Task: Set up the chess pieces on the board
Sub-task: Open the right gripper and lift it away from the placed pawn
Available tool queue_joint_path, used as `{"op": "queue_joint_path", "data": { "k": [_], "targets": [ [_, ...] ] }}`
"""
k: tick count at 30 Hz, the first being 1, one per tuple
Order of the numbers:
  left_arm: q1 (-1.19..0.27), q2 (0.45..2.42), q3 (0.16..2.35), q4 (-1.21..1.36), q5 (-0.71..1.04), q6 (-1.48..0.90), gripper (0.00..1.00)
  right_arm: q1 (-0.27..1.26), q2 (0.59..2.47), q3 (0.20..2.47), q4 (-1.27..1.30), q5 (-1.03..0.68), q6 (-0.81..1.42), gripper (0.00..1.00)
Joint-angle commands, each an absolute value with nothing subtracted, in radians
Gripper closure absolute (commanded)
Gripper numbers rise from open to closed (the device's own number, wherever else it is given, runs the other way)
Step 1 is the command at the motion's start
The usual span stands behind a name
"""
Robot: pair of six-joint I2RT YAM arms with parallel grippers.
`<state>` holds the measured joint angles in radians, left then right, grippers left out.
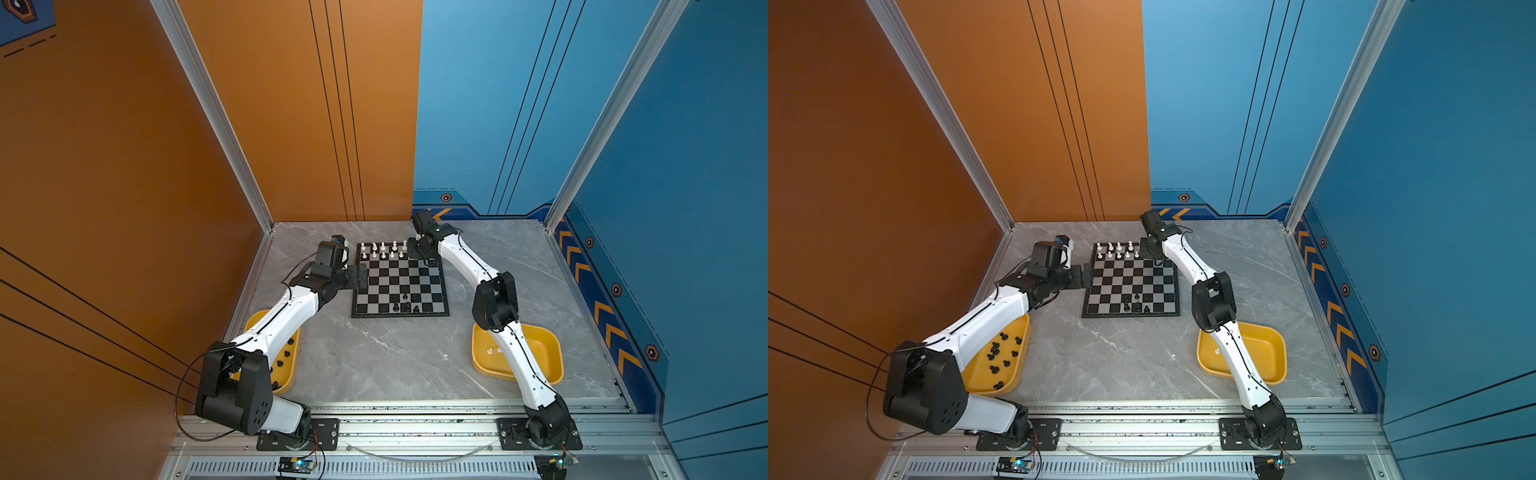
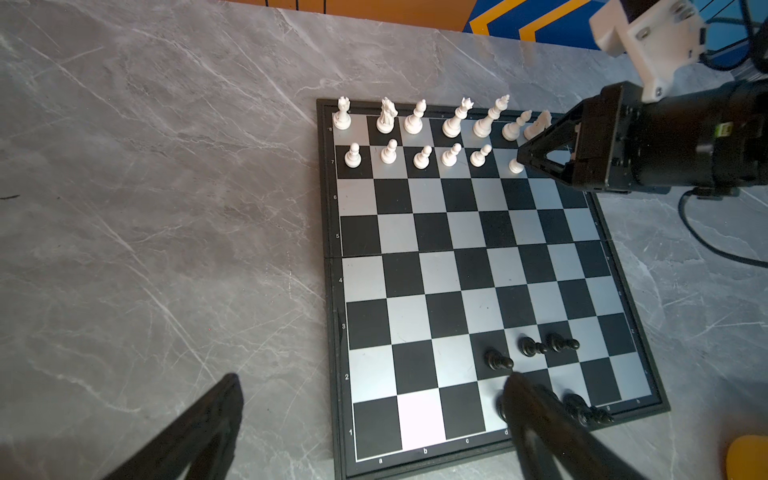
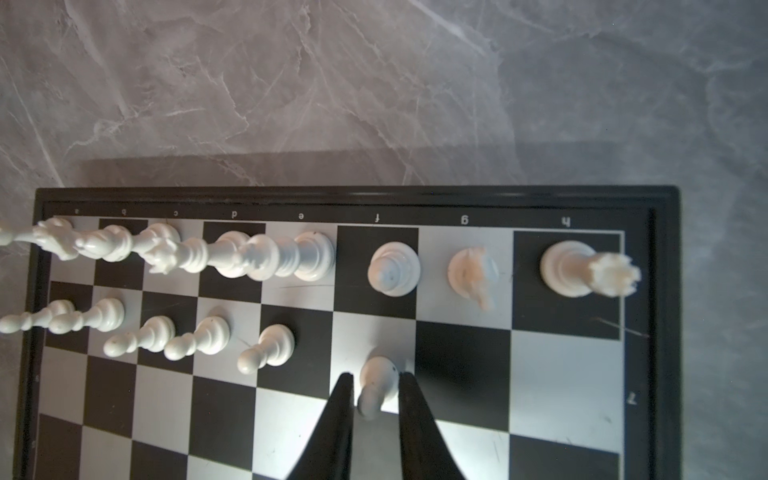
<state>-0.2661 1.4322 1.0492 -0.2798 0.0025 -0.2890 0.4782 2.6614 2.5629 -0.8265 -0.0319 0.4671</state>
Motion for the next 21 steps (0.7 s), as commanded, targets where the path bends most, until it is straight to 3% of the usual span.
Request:
{"op": "queue_joint_path", "data": {
  "k": [1, 12, 21],
  "targets": [
    [-0.255, 1.404, 1.04, -0.262, 0.013, -0.303, 0.01, 0.483, 2.678, 2.594, -0.85, -0.045, 0.453, 0.75],
    [-0.249, 1.391, 1.047, -0.236, 0.026, -0.296, 0.02, 0.479, 2.622, 2.594, -0.812, -0.054, 0.433, 0.49],
    [-0.247, 1.389, 1.06, -0.226, 0.026, -0.285, 0.02, 0.47, 2.533, 2.591, -0.81, -0.074, 0.425, 0.41]
  ]
}}
